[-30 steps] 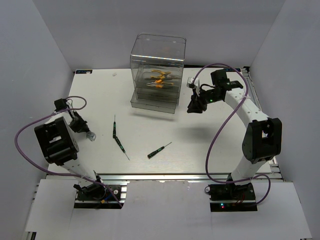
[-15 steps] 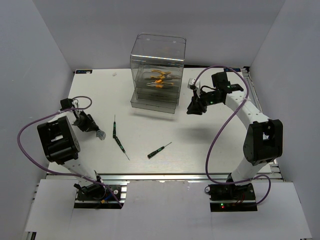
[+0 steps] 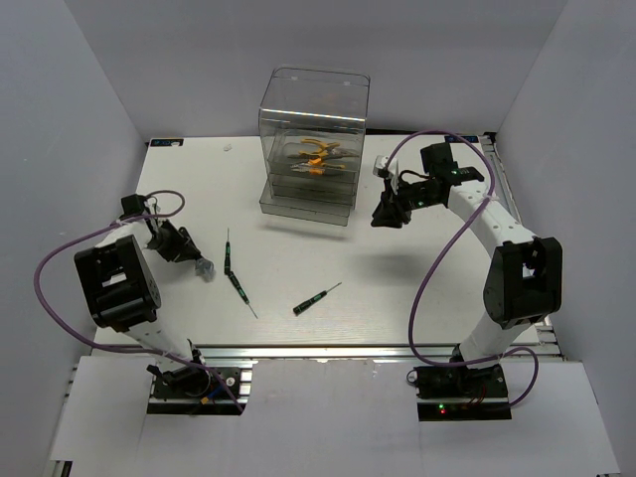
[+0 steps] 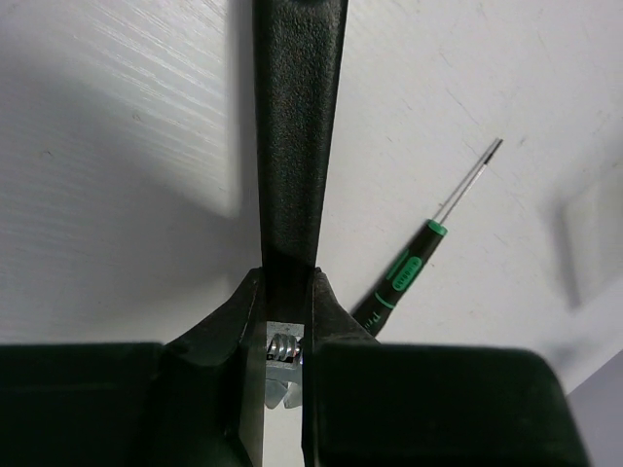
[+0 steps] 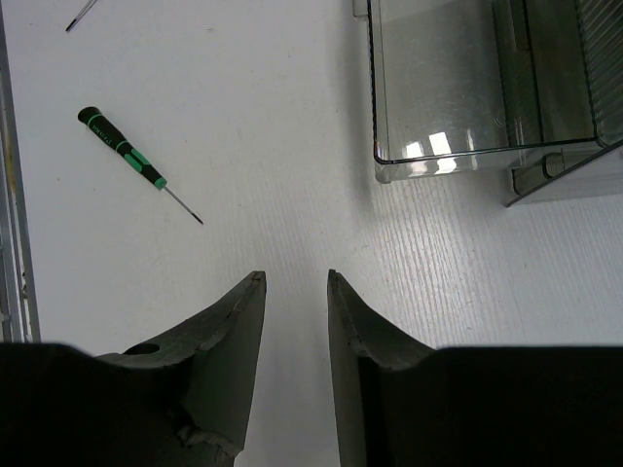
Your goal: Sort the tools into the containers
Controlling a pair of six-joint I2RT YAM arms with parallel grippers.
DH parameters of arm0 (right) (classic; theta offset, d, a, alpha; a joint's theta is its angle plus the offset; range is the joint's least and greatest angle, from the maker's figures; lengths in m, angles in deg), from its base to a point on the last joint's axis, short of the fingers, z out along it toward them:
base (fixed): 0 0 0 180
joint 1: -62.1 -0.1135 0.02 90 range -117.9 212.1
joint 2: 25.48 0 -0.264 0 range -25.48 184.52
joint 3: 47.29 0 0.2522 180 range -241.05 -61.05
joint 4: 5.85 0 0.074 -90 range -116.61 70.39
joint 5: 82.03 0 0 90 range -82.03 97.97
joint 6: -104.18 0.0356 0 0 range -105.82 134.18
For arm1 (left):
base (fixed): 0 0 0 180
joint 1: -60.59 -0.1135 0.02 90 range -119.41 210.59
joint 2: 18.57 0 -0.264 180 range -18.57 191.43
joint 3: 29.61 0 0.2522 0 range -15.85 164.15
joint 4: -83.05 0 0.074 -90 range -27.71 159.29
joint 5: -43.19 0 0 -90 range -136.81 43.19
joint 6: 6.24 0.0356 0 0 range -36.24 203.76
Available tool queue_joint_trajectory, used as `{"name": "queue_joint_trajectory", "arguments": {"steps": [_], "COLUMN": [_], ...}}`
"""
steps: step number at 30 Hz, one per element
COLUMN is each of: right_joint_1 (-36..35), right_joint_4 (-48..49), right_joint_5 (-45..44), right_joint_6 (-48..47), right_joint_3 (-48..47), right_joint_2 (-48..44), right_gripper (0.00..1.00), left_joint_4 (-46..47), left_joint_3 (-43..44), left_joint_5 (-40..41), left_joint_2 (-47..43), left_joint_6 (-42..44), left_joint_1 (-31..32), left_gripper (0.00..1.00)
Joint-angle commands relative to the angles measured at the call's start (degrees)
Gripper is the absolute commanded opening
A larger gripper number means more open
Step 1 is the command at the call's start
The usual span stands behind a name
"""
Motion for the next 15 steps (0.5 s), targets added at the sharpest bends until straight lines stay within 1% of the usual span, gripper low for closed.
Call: {"name": "queue_joint_trajectory", "arguments": {"steps": [1,10,15], "right_joint_1": [0.45,0.53,0.53], "right_joint_4": [0.80,0.80,0.80], "right_joint_5": [1.75,1.92,1.84], "right_joint_6": [-0.28,-0.37,-0.46], "right_joint_3": [0.10,-0.16,-0.16], "right_joint_2": [-2.58,-2.40,-2.49], "right_gripper": [0.38,0.38,0.38], "left_joint_4": [-0.55,-0.90,-0.20], "left_joint_3": [1.75,2.98,3.59], "left_joint_5": [-3.04,-6.46,-11.29], "left_joint_2": [-4.87,-7.94,-10.14], "left_joint_6": [-0.86,-3.32,-7.18], "left_joint_1": [0.30,0.38,1.34], "left_gripper": [0.00,0.00,0.00]}}
